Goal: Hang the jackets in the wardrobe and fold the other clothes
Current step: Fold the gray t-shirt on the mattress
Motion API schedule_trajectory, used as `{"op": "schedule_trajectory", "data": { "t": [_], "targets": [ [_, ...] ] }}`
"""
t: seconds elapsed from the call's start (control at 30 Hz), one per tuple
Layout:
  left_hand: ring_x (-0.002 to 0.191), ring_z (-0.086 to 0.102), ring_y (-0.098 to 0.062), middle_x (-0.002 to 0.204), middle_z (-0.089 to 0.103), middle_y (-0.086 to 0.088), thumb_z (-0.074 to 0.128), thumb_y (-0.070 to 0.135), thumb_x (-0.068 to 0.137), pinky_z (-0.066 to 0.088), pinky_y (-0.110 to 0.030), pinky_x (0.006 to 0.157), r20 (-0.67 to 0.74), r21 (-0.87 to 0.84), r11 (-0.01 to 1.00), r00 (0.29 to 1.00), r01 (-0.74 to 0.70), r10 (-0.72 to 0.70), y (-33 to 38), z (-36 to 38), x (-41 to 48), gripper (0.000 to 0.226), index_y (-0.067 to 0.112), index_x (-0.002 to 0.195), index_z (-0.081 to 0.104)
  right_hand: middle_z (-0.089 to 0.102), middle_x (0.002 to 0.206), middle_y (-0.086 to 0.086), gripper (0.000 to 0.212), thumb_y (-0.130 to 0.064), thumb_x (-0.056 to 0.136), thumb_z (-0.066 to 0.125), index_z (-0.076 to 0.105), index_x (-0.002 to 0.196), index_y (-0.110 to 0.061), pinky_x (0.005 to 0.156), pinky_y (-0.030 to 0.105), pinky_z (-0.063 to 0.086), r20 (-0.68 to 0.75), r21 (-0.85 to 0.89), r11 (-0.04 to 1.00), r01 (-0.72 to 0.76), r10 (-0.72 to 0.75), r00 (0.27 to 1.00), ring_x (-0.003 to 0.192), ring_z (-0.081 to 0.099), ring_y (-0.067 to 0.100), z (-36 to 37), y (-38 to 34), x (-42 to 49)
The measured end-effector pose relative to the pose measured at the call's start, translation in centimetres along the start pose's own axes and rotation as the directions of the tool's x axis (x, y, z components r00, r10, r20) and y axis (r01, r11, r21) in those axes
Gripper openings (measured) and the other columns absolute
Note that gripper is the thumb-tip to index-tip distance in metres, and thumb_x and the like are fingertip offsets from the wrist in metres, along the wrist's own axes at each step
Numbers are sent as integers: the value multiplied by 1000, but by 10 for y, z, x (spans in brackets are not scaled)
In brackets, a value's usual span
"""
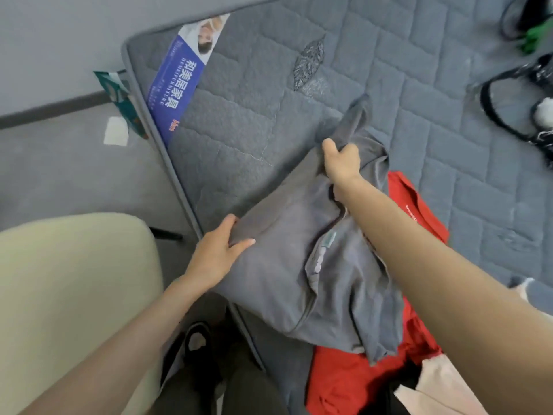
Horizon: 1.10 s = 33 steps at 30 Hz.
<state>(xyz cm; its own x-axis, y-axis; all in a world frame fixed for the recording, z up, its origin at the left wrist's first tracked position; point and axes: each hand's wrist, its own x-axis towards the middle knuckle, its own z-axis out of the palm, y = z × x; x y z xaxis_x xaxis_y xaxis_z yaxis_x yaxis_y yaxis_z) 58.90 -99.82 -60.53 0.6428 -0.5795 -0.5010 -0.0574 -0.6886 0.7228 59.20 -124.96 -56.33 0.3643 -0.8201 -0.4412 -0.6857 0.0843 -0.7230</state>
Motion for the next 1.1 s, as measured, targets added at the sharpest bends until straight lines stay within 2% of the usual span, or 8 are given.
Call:
{"op": "schedule_trajectory", "data": {
  "t": [0.07, 0.2, 0.33, 0.43, 0.53, 0.7, 0.93, 1.1],
  "targets": [
    [78, 58, -16, 83, 61, 10, 64, 35, 88, 42, -34, 63, -106, 52, 996, 991, -74, 79, 19, -42, -5, 21, 29, 95, 45, 61, 107, 16, 23, -17, 92, 55, 54, 107, 0, 88, 39, 50, -8, 257, 966, -30, 33, 999, 99, 60, 29, -33, -20, -20],
    [95, 57, -24, 100, 61, 3, 62, 11, 87, 35, -31, 70, -329, 233, 942, 892, -241, 310, 83, -119, -24, 21, 23, 104, 56, 56, 76, 0, 13, -2, 88, 51, 52, 83, -15, 64, 30, 49, -77, 416, 897, 146, -125, 989, 68, 54, 10, -90, -60, -79],
    [96, 57, -27, 105, 64, -4, 58, -3, 76, 45, -41, 77, -429, 359, 859, 752, -366, 500, 140, -178, -66, 38, 22, 105, 60, 60, 93, 6, 14, -1, 88, 49, 50, 92, -15, 76, 41, 58, -203, 492, 808, 325, -257, 945, 85, 61, 14, -126, -88, -141],
    [94, 59, -30, 102, 65, -5, 62, -1, 75, 40, -36, 75, -318, 509, 769, 747, -386, 585, 158, -199, -98, 38, 21, 106, 63, 55, 82, 4, 10, 2, 92, 45, 47, 99, -4, 54, 24, 55, -150, 680, 702, 210, -147, 978, 73, 59, 8, -139, -97, -186],
    [91, 61, -30, 96, 67, -5, 75, 19, 77, 34, -32, 66, -296, 561, 752, 765, -345, 572, 159, -209, -126, 25, 22, 100, 65, 45, 69, 0, 7, 0, 91, 48, 46, 87, -6, 55, 23, 55, -118, 712, 685, 150, -94, 989, 63, 53, 5, -154, -94, -226],
    [87, 61, -25, 93, 67, 0, 73, 54, 71, 39, -31, 62, -150, 636, 667, 785, -389, 601, 142, -219, -179, 42, 22, 97, 63, 53, 49, -13, 21, -2, 94, 44, 47, 76, -12, 58, 23, 57, -30, 714, 687, 132, -158, 987, 47, 56, 4, -178, -65, -293],
    [85, 58, -15, 93, 64, 8, 68, 56, 75, 46, -34, 68, -58, 642, 619, 776, -453, 628, 115, -227, -202, 38, 26, 97, 62, 63, 48, -2, 26, -11, 89, 53, 63, 64, -11, 66, 16, 47, -238, 702, 694, 160, 17, 971, 54, 58, 8, -177, -33, -339],
    [94, 55, -19, 102, 60, 2, 61, 42, 88, 41, -35, 73, 253, 652, 603, 881, -460, 399, 108, -223, -151, 27, 20, 103, 58, 58, 54, -6, 25, -20, 86, 61, 57, 61, -17, 53, 17, 41, -218, 717, 695, -51, 292, 931, 52, 50, 5, -153, -18, -314]
  ]
}}
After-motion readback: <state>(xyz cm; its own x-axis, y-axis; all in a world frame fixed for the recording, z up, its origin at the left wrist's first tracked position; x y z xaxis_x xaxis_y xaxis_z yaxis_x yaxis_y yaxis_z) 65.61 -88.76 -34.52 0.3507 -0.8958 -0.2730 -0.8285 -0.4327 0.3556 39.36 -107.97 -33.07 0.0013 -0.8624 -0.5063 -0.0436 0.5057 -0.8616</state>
